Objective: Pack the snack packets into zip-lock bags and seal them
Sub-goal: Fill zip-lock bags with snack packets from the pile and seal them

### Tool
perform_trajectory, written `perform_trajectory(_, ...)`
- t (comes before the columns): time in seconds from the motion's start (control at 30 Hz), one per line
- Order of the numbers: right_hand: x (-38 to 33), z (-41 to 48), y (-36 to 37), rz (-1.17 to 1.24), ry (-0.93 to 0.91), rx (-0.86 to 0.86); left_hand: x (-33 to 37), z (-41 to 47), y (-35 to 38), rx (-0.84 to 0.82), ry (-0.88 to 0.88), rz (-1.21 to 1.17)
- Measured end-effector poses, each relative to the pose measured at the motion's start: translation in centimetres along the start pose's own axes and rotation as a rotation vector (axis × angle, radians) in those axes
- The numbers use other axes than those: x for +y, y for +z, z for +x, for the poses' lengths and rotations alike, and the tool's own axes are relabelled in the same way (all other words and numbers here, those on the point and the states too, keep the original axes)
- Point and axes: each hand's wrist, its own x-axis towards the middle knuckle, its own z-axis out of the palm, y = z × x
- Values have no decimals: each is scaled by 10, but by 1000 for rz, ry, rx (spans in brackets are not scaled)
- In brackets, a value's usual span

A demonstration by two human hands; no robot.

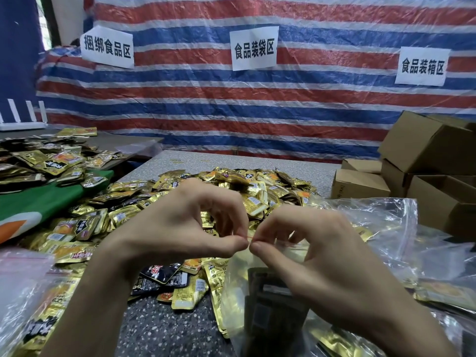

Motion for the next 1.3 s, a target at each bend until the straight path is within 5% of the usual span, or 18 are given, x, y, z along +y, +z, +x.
perform_trajectory(1.3, 5, -1, -13, -139, -53, -57, -1, 0, 1, -96, -27, 26)
